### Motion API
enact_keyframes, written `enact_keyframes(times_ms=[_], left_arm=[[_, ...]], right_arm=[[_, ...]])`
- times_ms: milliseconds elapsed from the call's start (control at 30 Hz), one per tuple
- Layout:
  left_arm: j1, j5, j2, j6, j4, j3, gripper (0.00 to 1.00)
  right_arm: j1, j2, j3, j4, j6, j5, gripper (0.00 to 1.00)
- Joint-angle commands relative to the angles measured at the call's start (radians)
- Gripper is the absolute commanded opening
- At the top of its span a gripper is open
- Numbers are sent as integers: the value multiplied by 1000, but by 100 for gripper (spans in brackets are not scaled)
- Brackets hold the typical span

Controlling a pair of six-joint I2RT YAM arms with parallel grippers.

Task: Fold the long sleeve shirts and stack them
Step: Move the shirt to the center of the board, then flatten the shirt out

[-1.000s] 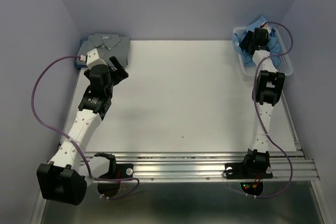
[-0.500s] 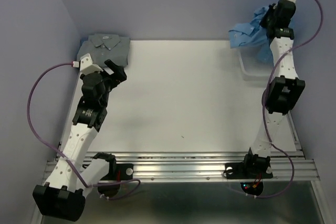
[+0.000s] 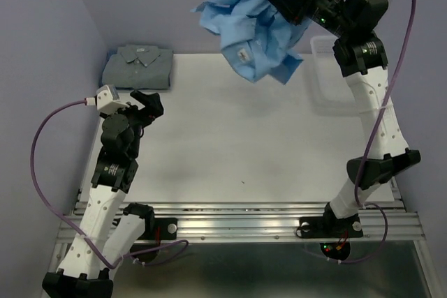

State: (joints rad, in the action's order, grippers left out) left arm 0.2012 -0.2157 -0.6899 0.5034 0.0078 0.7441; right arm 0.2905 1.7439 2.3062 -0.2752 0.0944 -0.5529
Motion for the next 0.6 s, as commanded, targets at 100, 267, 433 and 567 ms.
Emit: enact_keyframes(times_ms=[100,267,433,567], left_arm=[[1,-142,0,56,-155,58,99],[0,-123,-39,46,-215,55,99],[0,-12,-125,44,-177,31,99],[0,108,-264,35,-98,26,99]], right_arm=[[-53,-236,-659,33,-47,365,40],[-53,-388,-1005,-24,-30,591,100],[-53,-442,-1050,-114,-3,642,100],[-53,-431,-1105,-137,67,639,100]])
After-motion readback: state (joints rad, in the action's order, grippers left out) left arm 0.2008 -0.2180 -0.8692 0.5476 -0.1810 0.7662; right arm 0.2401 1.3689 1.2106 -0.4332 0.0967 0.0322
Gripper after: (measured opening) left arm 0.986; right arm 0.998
